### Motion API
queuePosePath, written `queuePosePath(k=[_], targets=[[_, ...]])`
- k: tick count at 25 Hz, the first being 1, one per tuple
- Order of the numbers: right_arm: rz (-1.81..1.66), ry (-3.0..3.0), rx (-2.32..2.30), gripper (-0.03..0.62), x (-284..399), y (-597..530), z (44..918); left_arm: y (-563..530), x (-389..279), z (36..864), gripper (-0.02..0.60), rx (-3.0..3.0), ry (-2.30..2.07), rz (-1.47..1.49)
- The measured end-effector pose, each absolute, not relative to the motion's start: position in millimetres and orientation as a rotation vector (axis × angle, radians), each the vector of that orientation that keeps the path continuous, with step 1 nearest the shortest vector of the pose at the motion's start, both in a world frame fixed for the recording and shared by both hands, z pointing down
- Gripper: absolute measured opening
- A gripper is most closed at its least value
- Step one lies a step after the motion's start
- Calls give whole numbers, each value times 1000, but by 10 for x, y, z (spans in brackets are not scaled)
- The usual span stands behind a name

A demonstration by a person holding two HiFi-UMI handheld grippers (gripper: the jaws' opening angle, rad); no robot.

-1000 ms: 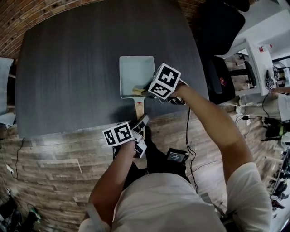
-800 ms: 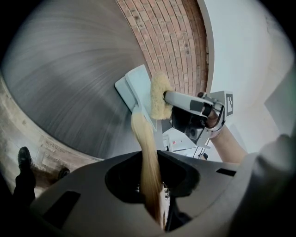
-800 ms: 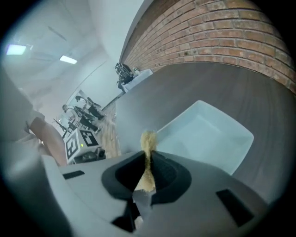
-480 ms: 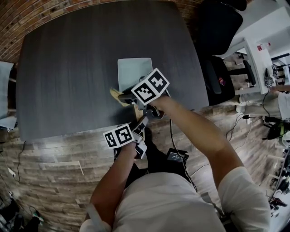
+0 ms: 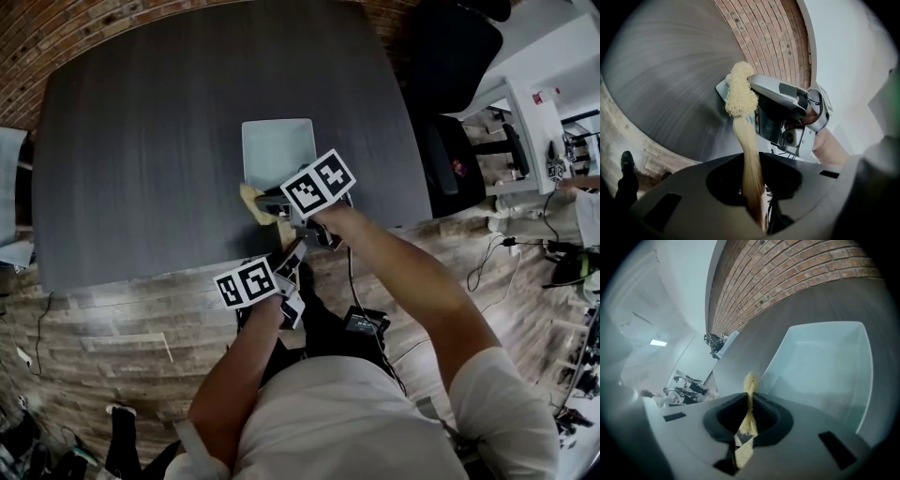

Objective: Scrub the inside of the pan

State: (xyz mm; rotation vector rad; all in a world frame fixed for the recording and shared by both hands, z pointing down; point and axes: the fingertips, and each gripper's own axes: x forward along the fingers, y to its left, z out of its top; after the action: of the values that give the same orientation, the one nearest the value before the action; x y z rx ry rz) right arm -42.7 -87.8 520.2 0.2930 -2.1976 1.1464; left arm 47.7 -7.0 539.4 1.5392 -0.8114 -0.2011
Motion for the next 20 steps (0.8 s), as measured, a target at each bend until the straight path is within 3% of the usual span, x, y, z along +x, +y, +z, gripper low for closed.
queuePosePath(k=[20], targets=[[1143,-2228,425,38,29,-1017,5163,-50,442,5388,83,1538,-814,-191]])
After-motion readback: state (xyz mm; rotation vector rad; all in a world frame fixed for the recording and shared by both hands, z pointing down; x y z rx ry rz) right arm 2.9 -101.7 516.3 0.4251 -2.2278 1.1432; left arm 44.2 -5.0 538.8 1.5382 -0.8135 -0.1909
